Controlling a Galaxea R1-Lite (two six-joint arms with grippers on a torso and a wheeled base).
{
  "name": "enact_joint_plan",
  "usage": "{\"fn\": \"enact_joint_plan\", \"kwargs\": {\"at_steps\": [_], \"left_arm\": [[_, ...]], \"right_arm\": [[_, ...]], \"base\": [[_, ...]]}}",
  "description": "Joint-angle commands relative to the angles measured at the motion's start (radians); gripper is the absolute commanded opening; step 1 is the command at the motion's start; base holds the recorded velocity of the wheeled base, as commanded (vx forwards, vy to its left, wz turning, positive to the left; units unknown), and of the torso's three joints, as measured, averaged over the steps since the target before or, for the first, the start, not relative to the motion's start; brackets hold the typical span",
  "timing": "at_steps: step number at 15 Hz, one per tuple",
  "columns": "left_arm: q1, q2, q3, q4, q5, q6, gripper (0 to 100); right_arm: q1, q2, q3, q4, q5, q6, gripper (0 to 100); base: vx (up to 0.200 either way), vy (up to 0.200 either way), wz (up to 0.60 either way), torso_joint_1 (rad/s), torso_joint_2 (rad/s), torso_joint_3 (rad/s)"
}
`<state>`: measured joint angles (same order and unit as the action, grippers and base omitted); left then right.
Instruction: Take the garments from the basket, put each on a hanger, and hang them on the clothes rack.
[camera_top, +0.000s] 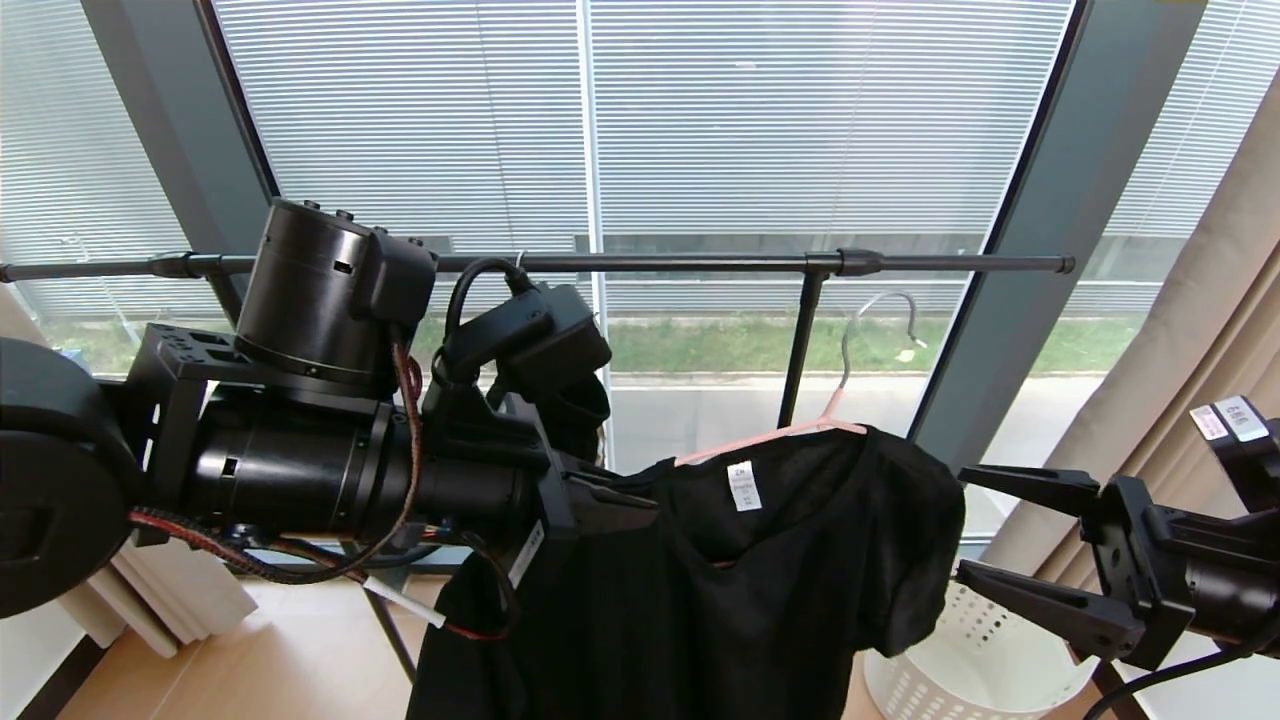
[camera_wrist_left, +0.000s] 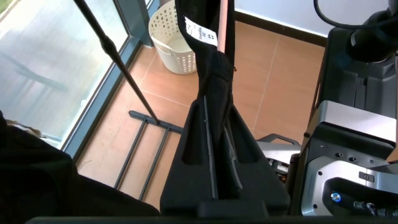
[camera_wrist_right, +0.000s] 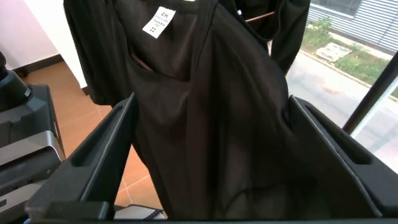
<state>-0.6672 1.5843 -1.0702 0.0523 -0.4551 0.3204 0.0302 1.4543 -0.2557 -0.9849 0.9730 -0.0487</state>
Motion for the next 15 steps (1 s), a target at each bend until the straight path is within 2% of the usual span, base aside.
{"fn": "enact_joint_plan", "kwargs": {"at_steps": [1, 8, 15], "left_arm": [[0.014, -0.047, 0.023, 0.001, -0.002, -0.001, 0], [0.035, -0.152, 0.069, 0.001, -0.002, -0.001, 0], [0.069, -0.199, 0.092, 0.0, -0.004, -0.004, 0]], "right_arm": [[-0.036, -0.011, -0.007, 0.0, 0.001, -0.016, 100], [-0.082, 0.118, -0.019, 0.002, 0.001, -0.132, 100], [-0.095, 0.253, -0.056, 0.0, -0.002, -0.137, 100]], "base": [[0.0, 0.0, 0.0, 0.0, 0.0, 0.0], [0.0, 0.0, 0.0, 0.0, 0.0, 0.0], [0.0, 0.0, 0.0, 0.0, 0.0, 0.0]]}}
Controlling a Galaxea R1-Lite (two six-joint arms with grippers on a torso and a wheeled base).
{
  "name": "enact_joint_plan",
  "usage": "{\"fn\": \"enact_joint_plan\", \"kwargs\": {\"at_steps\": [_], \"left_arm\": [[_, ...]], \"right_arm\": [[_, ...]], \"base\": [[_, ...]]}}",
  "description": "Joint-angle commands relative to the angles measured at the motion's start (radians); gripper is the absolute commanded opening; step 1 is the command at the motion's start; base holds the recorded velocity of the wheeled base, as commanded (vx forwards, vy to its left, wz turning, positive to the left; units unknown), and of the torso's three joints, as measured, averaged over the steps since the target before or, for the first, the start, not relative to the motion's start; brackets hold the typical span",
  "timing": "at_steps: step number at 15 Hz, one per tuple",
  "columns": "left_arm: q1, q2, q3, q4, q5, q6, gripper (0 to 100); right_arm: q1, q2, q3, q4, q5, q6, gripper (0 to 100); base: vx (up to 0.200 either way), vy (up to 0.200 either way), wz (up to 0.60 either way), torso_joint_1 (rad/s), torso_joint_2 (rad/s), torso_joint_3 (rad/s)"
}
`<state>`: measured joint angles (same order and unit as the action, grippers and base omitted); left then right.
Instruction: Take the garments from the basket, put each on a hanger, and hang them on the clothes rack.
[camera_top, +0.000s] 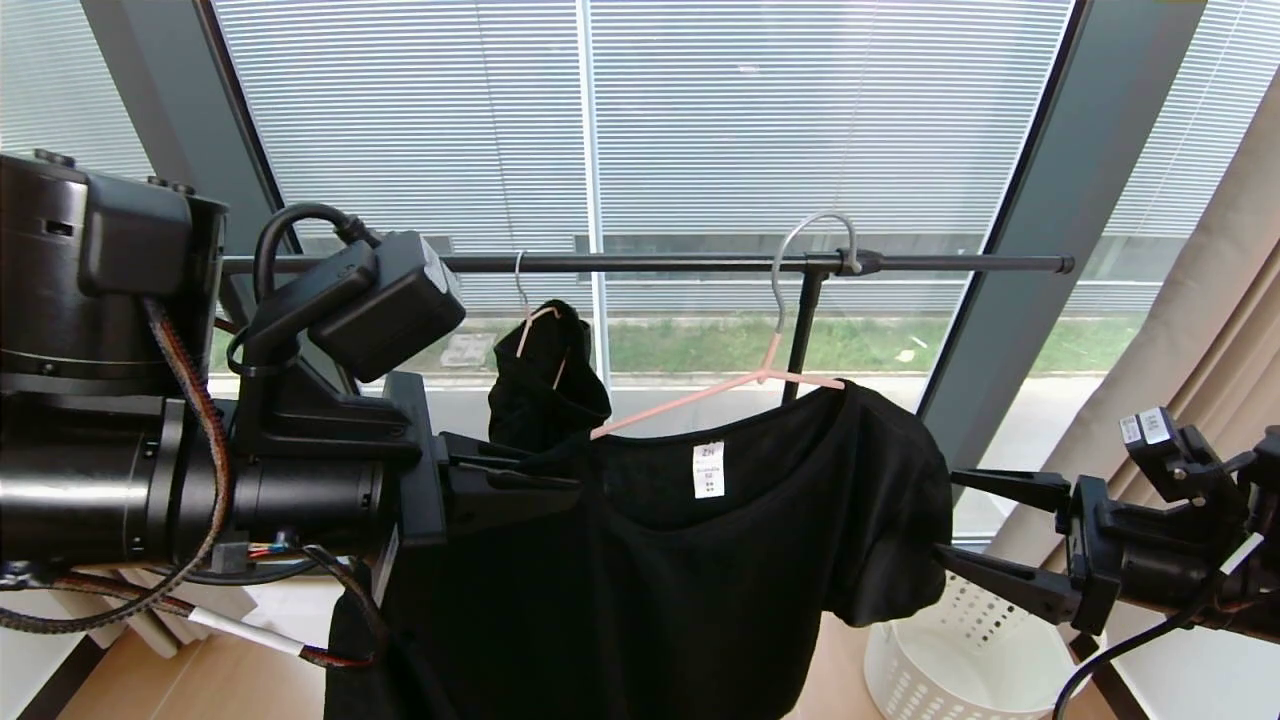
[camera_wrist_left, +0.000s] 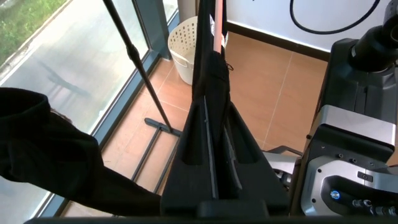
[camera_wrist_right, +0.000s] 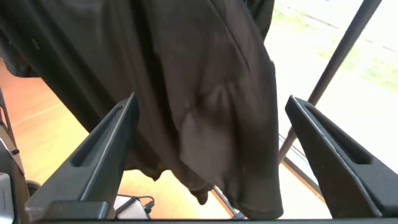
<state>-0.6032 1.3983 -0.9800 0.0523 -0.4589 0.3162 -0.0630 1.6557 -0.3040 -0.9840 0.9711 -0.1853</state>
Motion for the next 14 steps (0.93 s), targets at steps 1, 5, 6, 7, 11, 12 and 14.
{"fn": "enact_joint_plan", "kwargs": {"at_steps": [1, 5, 6, 7, 11, 12, 14], "left_arm": [[0.005, -0.019, 0.004, 0.0, -0.001, 0.0, 0], [0.006, -0.038, 0.023, -0.028, -0.007, -0.025, 0], [0.006, -0.047, 0.047, -0.075, -0.009, -0.037, 0], [0.006, -0.05, 0.067, -0.111, -0.009, -0.043, 0], [0.006, -0.067, 0.089, -0.131, -0.009, -0.045, 0], [0.006, -0.073, 0.09, -0.131, -0.009, -0.046, 0], [0.008, -0.084, 0.093, -0.131, -0.009, -0.046, 0]], "right_arm": [[-0.001, 0.072, -0.01, -0.001, -0.002, 0.0, 100], [-0.012, 0.142, -0.041, -0.002, -0.008, 0.0, 100], [-0.023, 0.165, -0.053, -0.002, -0.009, 0.0, 100], [-0.023, 0.176, -0.06, -0.002, -0.014, 0.0, 100], [-0.031, 0.179, -0.07, -0.001, -0.028, 0.0, 0], [-0.038, 0.179, -0.078, -0.001, -0.035, 0.0, 0], [-0.057, 0.177, -0.09, -0.001, -0.048, 0.001, 0]], "base": [[0.0, 0.0, 0.0, 0.0, 0.0, 0.0], [0.0, 0.0, 0.0, 0.0, 0.0, 0.0], [0.0, 0.0, 0.0, 0.0, 0.0, 0.0], [0.0, 0.0, 0.0, 0.0, 0.0, 0.0], [0.0, 0.0, 0.0, 0.0, 0.0, 0.0], [0.0, 0.0, 0.0, 0.0, 0.0, 0.0], [0.0, 0.0, 0.0, 0.0, 0.0, 0.0]]}}
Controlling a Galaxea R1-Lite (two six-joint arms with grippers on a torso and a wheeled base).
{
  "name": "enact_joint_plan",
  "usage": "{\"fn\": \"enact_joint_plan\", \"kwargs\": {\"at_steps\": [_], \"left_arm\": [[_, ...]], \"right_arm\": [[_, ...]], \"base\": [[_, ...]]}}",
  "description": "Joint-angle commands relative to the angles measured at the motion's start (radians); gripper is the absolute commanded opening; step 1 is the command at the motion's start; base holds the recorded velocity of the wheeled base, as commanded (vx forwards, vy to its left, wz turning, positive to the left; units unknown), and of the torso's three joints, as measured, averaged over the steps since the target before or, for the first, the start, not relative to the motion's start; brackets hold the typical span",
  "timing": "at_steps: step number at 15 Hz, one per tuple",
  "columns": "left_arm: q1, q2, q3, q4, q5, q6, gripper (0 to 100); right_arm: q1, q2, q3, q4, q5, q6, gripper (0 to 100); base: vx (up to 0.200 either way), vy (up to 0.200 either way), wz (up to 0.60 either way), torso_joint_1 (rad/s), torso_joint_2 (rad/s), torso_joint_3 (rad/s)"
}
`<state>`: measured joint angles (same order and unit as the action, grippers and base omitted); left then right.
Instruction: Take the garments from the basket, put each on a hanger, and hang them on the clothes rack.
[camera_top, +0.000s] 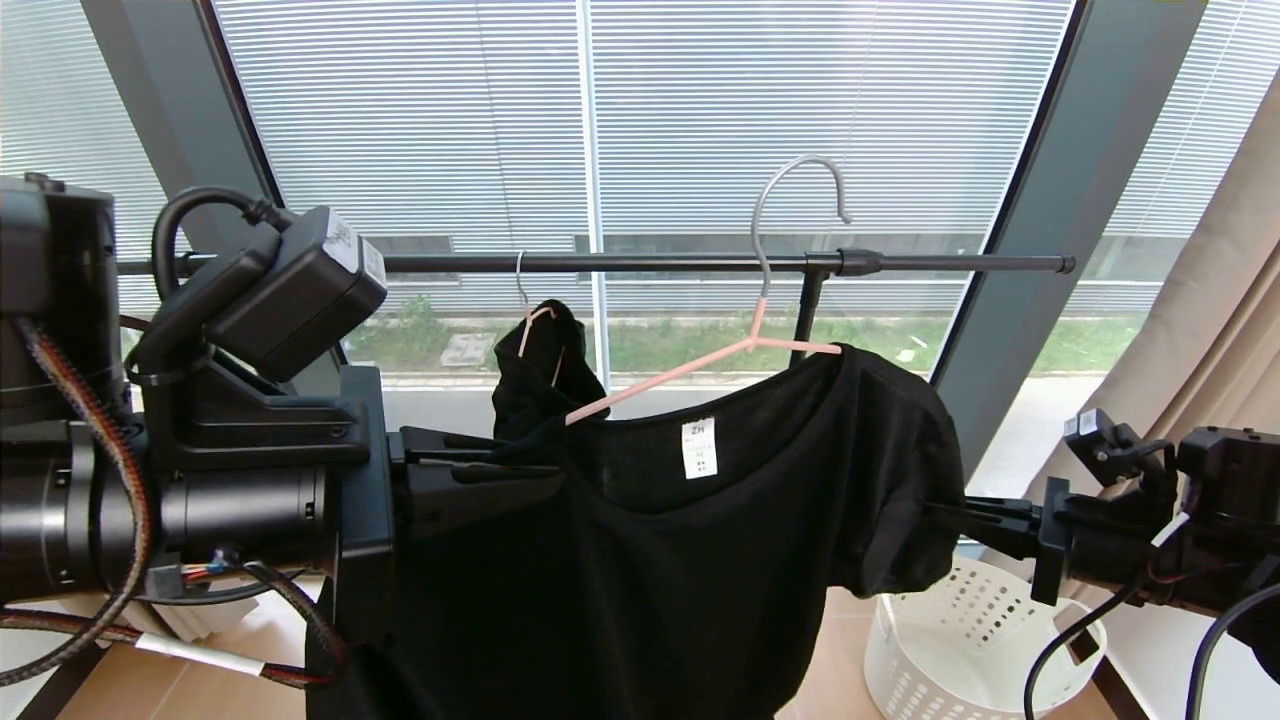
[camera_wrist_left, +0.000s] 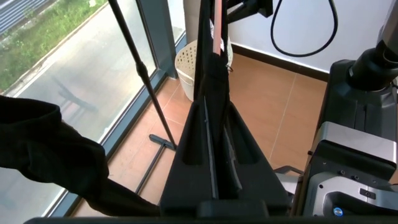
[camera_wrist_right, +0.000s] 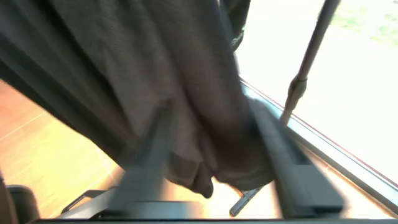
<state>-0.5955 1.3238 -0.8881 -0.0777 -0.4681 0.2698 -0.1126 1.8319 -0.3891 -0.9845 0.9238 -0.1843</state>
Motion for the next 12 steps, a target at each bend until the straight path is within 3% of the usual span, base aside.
{"fn": "enact_joint_plan", "kwargs": {"at_steps": [1, 5, 10, 11, 12], "left_arm": [[0.017, -0.026, 0.014, 0.001, 0.0, 0.0, 0], [0.043, -0.075, 0.041, 0.001, 0.0, -0.001, 0], [0.057, -0.095, 0.047, 0.004, 0.002, -0.04, 0], [0.062, -0.094, 0.049, 0.004, 0.002, -0.046, 0], [0.063, -0.092, 0.047, 0.004, 0.003, -0.046, 0]], "right_arm": [[-0.039, 0.001, -0.023, 0.001, 0.0, 0.002, 0], [-0.098, 0.001, -0.062, 0.006, 0.001, 0.005, 0], [-0.101, -0.013, -0.047, 0.006, 0.003, 0.005, 0], [-0.099, -0.023, -0.028, 0.0, 0.001, 0.0, 100], [-0.099, -0.037, -0.028, 0.001, 0.003, -0.001, 100]], "base": [[0.0, 0.0, 0.0, 0.0, 0.0, 0.0], [0.0, 0.0, 0.0, 0.0, 0.0, 0.0], [0.0, 0.0, 0.0, 0.0, 0.0, 0.0], [0.0, 0.0, 0.0, 0.0, 0.0, 0.0], [0.0, 0.0, 0.0, 0.0, 0.0, 0.0]]}}
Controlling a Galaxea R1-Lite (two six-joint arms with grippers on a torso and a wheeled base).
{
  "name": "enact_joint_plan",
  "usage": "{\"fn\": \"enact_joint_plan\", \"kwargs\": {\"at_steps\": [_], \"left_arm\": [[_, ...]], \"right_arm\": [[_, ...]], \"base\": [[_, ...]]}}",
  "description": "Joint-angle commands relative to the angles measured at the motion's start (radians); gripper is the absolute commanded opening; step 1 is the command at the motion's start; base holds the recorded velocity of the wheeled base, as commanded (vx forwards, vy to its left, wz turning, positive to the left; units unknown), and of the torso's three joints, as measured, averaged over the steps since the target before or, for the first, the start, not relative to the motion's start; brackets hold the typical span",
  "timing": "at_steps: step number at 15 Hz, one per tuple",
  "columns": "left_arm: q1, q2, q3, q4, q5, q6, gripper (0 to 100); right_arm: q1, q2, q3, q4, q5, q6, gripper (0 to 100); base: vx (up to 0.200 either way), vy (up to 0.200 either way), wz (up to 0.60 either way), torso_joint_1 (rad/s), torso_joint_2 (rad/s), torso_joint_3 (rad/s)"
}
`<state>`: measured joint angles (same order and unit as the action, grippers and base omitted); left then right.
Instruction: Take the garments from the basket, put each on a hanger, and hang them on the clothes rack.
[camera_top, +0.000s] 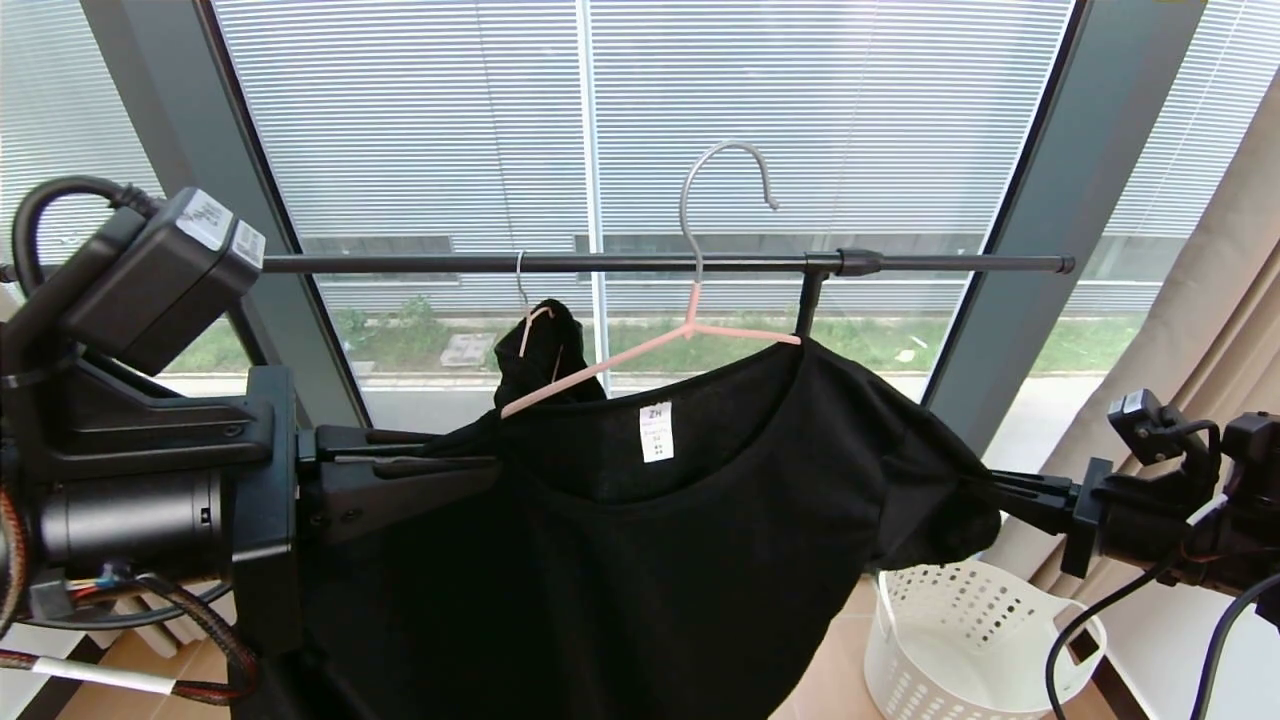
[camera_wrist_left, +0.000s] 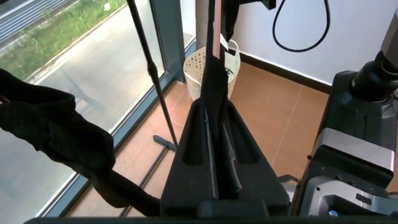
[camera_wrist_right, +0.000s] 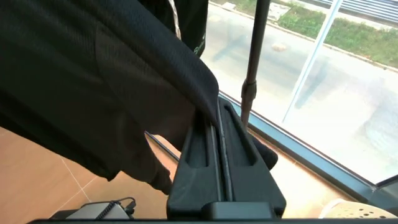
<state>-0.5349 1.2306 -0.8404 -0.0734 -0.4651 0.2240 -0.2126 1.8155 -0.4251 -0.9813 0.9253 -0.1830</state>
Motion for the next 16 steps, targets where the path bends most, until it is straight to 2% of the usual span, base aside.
{"fn": "enact_joint_plan", "kwargs": {"at_steps": [1, 5, 7, 9, 10, 13, 16], "left_arm": [[0.006, 0.007, 0.0, 0.0, 0.003, 0.0, 0], [0.095, 0.098, -0.011, -0.003, 0.006, -0.005, 0], [0.099, 0.133, -0.026, -0.005, 0.022, -0.051, 0], [0.099, 0.197, -0.066, -0.005, 0.109, -0.068, 0], [0.098, 0.231, -0.086, -0.005, 0.14, -0.072, 0], [0.092, 0.342, -0.186, -0.02, 0.201, -0.155, 0], [0.082, 0.457, -0.295, -0.02, 0.281, -0.193, 0]], "right_arm": [[0.001, -0.027, 0.006, 0.0, 0.001, -0.001, 100], [0.005, -0.139, 0.014, 0.01, 0.001, 0.007, 100], [0.03, -0.211, 0.022, 0.01, -0.003, 0.036, 100], [0.078, -0.28, 0.019, 0.009, -0.057, 0.148, 100], [0.094, -0.3, 0.02, 0.009, -0.072, 0.178, 100], [0.099, -0.311, 0.022, 0.009, -0.072, 0.183, 100], [0.099, -0.311, 0.02, 0.009, -0.072, 0.183, 100]], "base": [[0.0, 0.0, 0.0, 0.0, 0.0, 0.0], [0.0, 0.0, 0.0, 0.0, 0.0, 0.0], [0.0, 0.0, 0.0, 0.0, 0.0, 0.0], [0.0, 0.0, 0.0, 0.0, 0.0, 0.0], [0.0, 0.0, 0.0, 0.0, 0.0, 0.0], [0.0, 0.0, 0.0, 0.0, 0.0, 0.0], [0.0, 0.0, 0.0, 0.0, 0.0, 0.0]]}}
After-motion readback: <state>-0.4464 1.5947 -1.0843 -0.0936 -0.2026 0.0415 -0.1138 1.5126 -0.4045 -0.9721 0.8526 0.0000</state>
